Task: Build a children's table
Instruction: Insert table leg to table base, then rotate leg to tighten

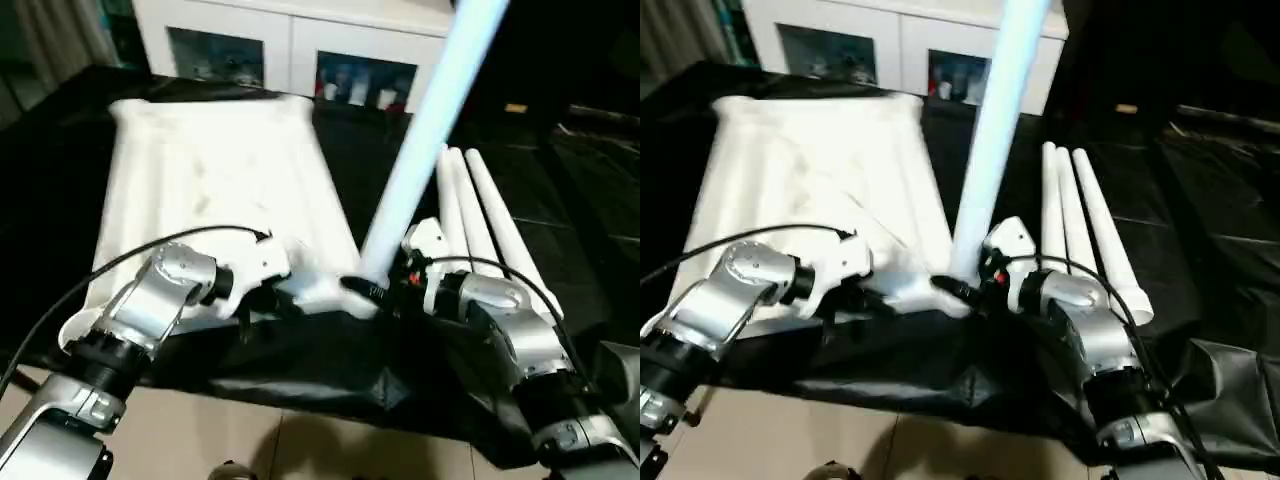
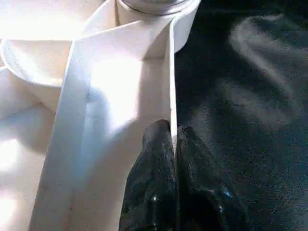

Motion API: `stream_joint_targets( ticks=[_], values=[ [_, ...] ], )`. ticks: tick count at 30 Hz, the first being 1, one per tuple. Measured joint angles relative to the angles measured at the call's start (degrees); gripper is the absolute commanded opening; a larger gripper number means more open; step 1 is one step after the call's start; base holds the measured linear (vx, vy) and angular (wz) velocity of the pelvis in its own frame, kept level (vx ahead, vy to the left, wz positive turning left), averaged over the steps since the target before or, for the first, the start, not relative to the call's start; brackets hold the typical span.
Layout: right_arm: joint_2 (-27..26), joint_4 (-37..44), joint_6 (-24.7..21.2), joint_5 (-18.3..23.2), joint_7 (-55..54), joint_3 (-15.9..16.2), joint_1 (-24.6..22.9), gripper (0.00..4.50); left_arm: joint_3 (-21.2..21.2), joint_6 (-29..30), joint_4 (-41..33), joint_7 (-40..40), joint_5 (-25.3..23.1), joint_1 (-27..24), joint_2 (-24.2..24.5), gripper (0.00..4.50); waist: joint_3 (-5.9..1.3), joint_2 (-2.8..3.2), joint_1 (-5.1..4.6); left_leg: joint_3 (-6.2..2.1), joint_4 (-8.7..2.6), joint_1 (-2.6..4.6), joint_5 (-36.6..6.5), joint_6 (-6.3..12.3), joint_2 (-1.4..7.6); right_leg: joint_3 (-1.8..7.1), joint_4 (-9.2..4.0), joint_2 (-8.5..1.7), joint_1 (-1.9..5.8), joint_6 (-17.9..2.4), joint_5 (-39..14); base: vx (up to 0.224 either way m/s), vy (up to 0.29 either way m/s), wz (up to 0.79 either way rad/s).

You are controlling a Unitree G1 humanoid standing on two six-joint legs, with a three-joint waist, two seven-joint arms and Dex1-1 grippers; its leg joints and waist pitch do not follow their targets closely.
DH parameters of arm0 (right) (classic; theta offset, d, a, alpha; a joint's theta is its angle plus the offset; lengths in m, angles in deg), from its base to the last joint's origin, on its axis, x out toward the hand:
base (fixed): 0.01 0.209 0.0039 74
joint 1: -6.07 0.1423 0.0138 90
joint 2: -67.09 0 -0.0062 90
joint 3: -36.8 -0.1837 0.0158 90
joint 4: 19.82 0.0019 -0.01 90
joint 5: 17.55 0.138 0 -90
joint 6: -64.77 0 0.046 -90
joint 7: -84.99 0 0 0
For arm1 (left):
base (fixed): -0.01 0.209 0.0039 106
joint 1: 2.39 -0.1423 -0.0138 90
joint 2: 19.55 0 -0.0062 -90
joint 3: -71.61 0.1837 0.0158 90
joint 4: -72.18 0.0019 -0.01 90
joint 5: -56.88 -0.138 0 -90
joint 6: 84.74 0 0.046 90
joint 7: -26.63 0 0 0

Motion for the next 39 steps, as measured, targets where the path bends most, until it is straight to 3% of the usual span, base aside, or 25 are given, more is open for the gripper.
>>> stream_joint_targets(
  ticks=[8, 16, 24, 29, 32, 39],
  values=[
    [0.6, 0.3, -0.2, -0.1, 1.7, 1.2, -0.7, 3.7, 0.0, 0.0, -0.3, -0.7, 0.1, -0.4, 0.4, 0.0, -0.01, -0.01, -0.01, -0.03, 0.18, 0.06, 0.0, -0.04, 0.03, -0.01, 0.37, -0.02, -0.02, 0.0, 0.0, 0.0, 0.0, 0.0],
    [0.6, 0.4, -0.3, -0.1, 2.6, 1.4, -0.7, 2.91, 0.0, 0.0, -0.3, -0.8, 0.2, -0.4, 0.6, 0.0, -0.02, -0.03, -0.12, -0.05, 0.34, 0.02, 0.0, -0.04, 0.04, -0.01, 0.44, -0.02, -0.02, 0.0, 0.0, 0.0, 0.0, 0.0],
    [-0.1, -0.6, 0.1, 0.0, 2.1, 1.3, -0.7, 2.71, 0.0, 0.0, -0.1, -0.9, 0.3, -0.4, 0.8, 0.0, -0.03, -0.05, -0.24, -0.08, 0.48, 0.03, 0.0, -0.04, 0.06, -0.01, 0.58, -0.02, -0.01, 0.0, 0.0, 0.0, 0.0, 0.0],
    [-6.6, -8.3, 1.8, 1.1, -9.9, -4.0, 0.6, 2.69, -0.8, 2.5, 3.6, 6.7, -1.3, 0.9, -4.2, 0.0, -0.2, -0.08, -0.82, -0.09, 0.54, 0.54, 0.0, -0.07, 0.03, 0.01, 0.61, -0.06, 0.65, 0.1, -0.1, 0.0, 0.0, 0.0],
    [-10.9, -15.4, 3.3, 0.8, -22.1, -7.6, 4.7, 2.69, -1.3, 5.0, 8.1, 14.3, -2.9, 3.6, -8.9, 0.0, -0.38, 0.17, -1.15, -0.12, 0.51, 0.77, 0.0, -0.08, 0.01, 0.0, 0.5, -0.07, 0.69, 0.3, -0.1, 0.0, 0.0, 0.0],
    [-16.6, -28.3, 6.5, 0.0, -41.2, -11.7, 13.4, 2.69, -2.6, 7.4, 15.1, 25.0, -3.7, 7.1, -15.9, 0.0, -0.66, 0.54, -1.89, -0.21, 0.5, 0.97, 0.0, -0.07, -0.03, -0.07, 0.39, -0.06, 0.83, 0.3, -0.1, 0.0, 0.0, 0.0]
  ],
)
